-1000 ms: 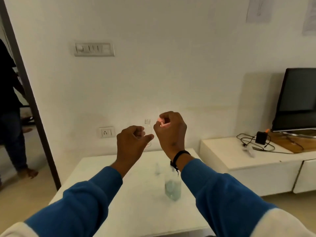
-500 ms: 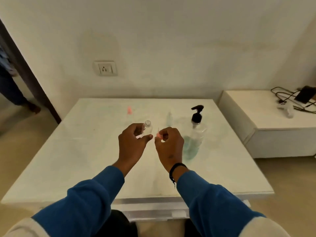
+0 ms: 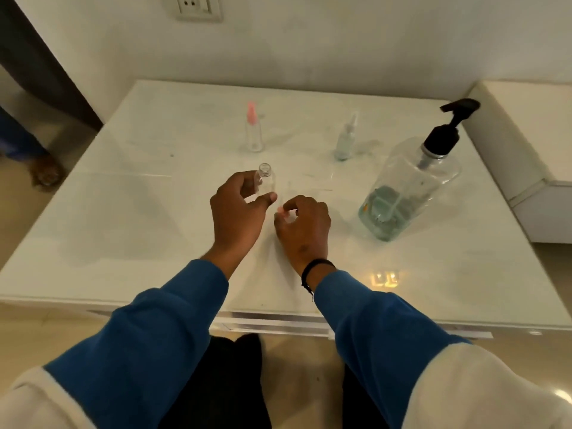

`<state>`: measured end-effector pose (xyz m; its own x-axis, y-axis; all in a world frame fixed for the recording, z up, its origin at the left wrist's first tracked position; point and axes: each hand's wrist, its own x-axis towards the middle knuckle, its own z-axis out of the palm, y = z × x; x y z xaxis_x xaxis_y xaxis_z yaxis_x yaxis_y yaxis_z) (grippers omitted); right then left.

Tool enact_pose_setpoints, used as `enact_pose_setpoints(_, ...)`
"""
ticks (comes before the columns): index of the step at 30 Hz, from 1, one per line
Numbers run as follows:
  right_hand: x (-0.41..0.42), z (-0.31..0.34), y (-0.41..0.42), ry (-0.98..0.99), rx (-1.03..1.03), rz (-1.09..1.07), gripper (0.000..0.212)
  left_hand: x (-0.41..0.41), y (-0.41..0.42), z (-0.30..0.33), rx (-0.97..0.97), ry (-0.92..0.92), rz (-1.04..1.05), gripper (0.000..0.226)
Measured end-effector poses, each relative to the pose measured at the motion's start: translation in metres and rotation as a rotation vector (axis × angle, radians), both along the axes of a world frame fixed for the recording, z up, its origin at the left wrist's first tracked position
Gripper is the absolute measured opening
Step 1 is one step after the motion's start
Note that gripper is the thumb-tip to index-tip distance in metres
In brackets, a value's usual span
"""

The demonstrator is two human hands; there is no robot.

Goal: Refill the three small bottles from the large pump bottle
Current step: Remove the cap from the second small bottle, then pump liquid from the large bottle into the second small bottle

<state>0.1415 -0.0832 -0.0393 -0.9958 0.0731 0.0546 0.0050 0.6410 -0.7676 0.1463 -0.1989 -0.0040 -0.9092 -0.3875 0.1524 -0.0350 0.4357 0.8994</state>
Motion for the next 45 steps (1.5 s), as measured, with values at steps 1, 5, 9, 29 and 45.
enact_pose_setpoints(1, -0.001, -0.001, -0.001, -0.012, 0.009, -0.010, 0.010, 0.000, 0.000, -0.001, 0.000, -0.001, -0.002, 0.032)
enact_pose_setpoints(5, -0.002, 0.000, -0.004, -0.012, 0.052, -0.024, 0.013, -0.001, 0.000, -0.004, -0.011, 0.004, -0.006, 0.032)
enact_pose_setpoints(9, -0.003, 0.005, -0.003, 0.017, 0.051, -0.019, 0.016, -0.001, 0.004, -0.005, -0.016, 0.015, -0.015, 0.034)
enact_pose_setpoints(29, -0.002, 0.190, 0.078, 0.626, -0.103, -0.156, 0.015, 0.008, 0.093, 0.150, 0.150, 0.533, -0.142, 0.043)
enact_pose_setpoints(45, -0.014, 0.155, 0.135, 0.735, -0.359, -0.417, 0.007, 0.008, 0.131, 0.070, 0.115, 0.413, -0.239, 0.049)
